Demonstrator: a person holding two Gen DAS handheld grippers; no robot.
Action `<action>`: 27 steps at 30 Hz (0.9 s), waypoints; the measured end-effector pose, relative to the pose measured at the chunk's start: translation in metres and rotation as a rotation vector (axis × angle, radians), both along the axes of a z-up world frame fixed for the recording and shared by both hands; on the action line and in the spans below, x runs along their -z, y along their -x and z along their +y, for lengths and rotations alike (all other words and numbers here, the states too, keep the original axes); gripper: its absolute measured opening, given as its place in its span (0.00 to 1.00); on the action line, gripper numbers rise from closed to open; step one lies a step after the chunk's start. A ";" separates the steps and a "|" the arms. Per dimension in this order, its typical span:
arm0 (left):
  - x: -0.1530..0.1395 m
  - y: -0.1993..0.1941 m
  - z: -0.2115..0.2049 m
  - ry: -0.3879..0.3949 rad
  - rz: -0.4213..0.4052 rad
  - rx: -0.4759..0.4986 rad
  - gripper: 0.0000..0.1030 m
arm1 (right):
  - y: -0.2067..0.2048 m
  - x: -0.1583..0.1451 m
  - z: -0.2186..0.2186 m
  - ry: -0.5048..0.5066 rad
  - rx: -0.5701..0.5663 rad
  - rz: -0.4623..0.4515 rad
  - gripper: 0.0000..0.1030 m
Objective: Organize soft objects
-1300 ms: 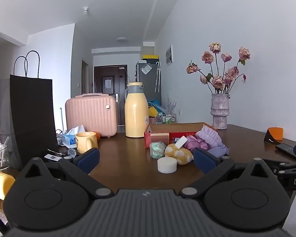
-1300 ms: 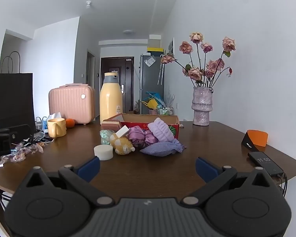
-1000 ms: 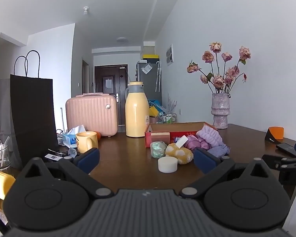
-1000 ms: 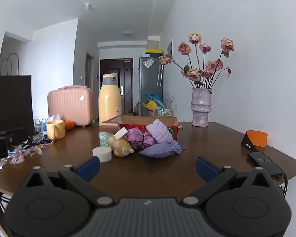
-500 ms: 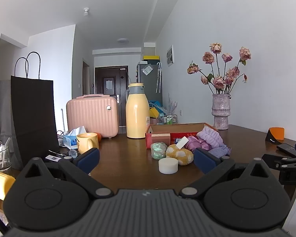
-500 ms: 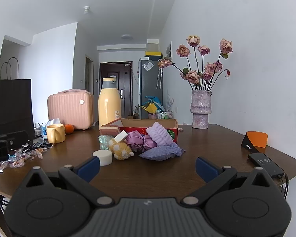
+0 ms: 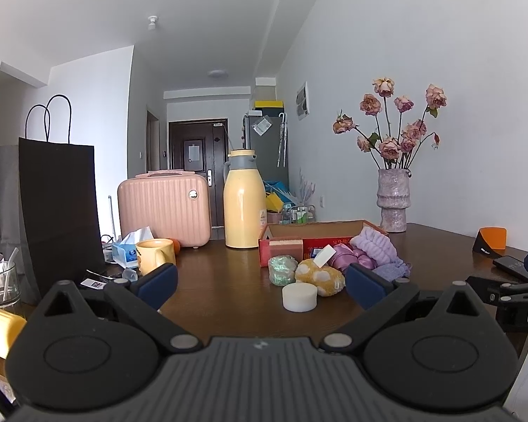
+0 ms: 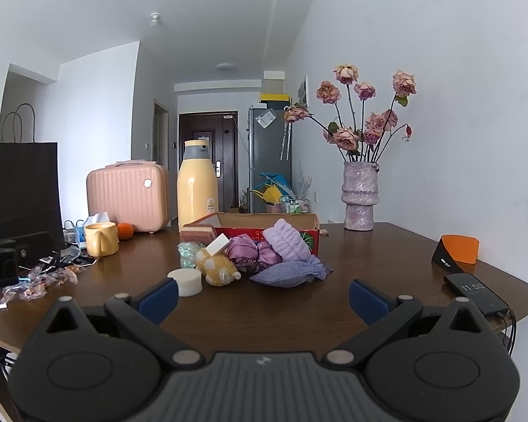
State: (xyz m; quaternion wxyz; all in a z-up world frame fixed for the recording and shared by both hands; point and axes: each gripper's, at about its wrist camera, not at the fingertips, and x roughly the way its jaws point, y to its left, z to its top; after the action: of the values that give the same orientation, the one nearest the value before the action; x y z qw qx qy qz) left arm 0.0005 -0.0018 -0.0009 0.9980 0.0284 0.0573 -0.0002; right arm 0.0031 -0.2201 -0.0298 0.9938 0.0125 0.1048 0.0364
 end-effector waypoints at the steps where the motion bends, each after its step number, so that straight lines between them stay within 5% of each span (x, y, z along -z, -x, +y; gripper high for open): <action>1: 0.000 0.000 0.000 0.000 -0.001 -0.001 1.00 | 0.000 0.000 0.000 -0.001 -0.001 -0.001 1.00; 27: -0.002 0.003 0.000 0.004 0.001 -0.011 1.00 | 0.000 0.001 -0.001 -0.003 0.000 -0.013 1.00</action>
State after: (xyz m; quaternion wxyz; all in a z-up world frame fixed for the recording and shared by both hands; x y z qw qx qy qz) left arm -0.0021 -0.0015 0.0012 0.9980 0.0259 0.0581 0.0049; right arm 0.0033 -0.2213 -0.0306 0.9944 0.0139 0.0984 0.0368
